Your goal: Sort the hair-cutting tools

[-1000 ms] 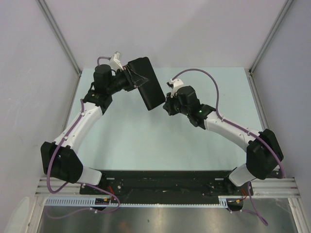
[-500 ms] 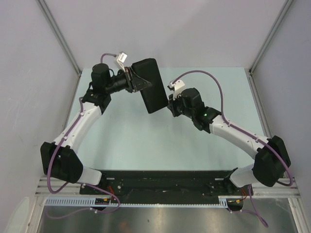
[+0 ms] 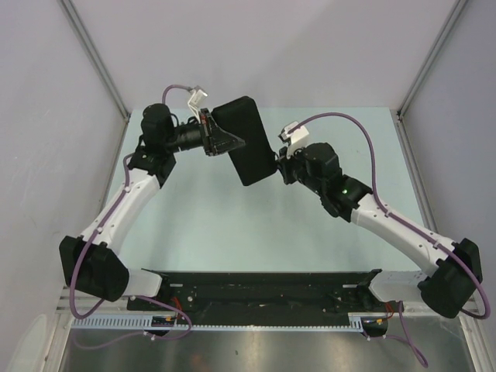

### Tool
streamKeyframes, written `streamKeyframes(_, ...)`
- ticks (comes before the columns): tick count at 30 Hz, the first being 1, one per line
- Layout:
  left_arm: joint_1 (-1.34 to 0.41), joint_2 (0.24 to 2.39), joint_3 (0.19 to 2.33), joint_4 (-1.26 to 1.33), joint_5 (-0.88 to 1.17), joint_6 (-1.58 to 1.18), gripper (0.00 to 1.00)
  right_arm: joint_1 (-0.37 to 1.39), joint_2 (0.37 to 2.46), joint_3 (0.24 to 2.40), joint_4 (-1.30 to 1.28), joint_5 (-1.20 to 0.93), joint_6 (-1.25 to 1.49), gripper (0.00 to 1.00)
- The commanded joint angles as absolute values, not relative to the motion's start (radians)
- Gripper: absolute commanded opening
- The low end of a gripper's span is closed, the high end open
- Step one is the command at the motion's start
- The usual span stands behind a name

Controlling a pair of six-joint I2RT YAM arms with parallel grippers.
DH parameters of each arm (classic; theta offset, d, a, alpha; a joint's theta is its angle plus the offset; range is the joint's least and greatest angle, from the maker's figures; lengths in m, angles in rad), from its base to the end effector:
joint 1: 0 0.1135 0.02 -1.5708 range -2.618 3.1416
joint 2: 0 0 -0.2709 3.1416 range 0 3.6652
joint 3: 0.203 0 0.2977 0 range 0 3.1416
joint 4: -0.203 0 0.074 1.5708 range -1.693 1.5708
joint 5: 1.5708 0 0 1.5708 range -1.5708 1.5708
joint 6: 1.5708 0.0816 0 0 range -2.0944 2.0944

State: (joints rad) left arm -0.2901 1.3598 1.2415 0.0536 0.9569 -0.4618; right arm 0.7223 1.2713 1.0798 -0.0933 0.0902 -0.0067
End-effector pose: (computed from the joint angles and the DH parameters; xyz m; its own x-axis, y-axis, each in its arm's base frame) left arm 0.3457 -0.1728 0.3958 -0.4771 -0.1254 -0.8698 0.8197 0.2935 -0.4919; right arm 0.2950 0.2502 0.3321 -0.2068 -0.1911 -0.9595 -0.5950 0.8031 -0.0317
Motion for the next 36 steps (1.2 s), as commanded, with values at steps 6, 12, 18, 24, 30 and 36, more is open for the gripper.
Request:
streamKeyframes(6, -0.319, 1.269, 1.189, 0.028, 1.144, -0.457, 0.07, 0.686, 1.151, 1.097, 0.025, 0.043, -0.090, 0.00)
streamKeyframes(12, -0.319, 1.281, 1.203, 0.028, 1.146, -0.462, 0.07, 0.658, 1.101, 1.097, -0.093, -0.058, -0.159, 0.00)
streamKeyframes(18, -0.321, 1.276, 1.184, 0.028, 1.180, -0.477, 0.06, 0.664, 1.094, 1.100, -0.133, -0.095, -0.290, 0.00)
streamKeyframes(24, -0.342, 1.258, 1.152, 0.029, 1.210, -0.486, 0.03, 0.718, 1.126, 1.100, -0.100, 0.035, -0.382, 0.00)
streamKeyframes(30, -0.367, 1.241, 1.101, 0.029, 1.213, -0.486, 0.01, 0.719, 1.127, 1.100, -0.022, 0.063, -0.420, 0.00)
streamKeyframes(36, -0.390, 1.232, 1.072, 0.029, 1.259, -0.486, 0.01, 0.710, 1.138, 1.106, 0.032, 0.064, -0.426, 0.00)
